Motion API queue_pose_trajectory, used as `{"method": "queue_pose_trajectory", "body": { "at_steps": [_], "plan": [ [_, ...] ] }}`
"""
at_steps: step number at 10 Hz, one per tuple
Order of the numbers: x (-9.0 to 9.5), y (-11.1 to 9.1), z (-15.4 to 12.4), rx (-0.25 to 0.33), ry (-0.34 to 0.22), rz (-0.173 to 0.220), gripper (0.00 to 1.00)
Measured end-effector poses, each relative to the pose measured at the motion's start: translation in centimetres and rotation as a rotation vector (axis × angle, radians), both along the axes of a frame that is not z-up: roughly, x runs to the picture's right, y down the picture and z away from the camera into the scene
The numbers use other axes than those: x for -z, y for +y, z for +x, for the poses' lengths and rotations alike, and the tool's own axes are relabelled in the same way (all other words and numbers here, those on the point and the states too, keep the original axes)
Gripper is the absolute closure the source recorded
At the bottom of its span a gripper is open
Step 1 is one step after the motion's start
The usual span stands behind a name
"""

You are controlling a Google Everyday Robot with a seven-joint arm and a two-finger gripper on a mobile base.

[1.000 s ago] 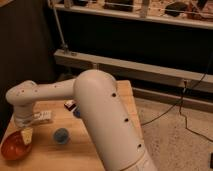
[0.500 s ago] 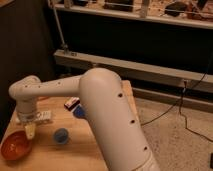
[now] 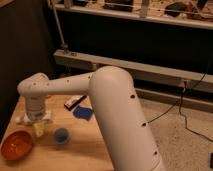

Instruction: Push the ceramic bowl across the table

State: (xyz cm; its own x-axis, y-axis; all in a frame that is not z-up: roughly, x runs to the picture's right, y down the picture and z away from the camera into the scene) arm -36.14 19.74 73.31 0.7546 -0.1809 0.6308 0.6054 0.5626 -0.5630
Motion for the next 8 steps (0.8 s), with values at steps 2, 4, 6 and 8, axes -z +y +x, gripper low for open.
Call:
{"method": "queue_pose_trajectory", "body": {
  "at_steps": [2,4,6,8],
  "plan": [
    [-0.1,1.2,0.0,0.011,0.002,-0.011,0.35],
    [-0.5,1.9,-0.1,0.023,0.007,-0.015,0.35],
    [-1.0,2.6,-0.6,0.045,0.011,-0.017,0.35],
    [-1.5,3.0,-1.0,0.057,0.018,-0.018,0.35]
  ]
}}
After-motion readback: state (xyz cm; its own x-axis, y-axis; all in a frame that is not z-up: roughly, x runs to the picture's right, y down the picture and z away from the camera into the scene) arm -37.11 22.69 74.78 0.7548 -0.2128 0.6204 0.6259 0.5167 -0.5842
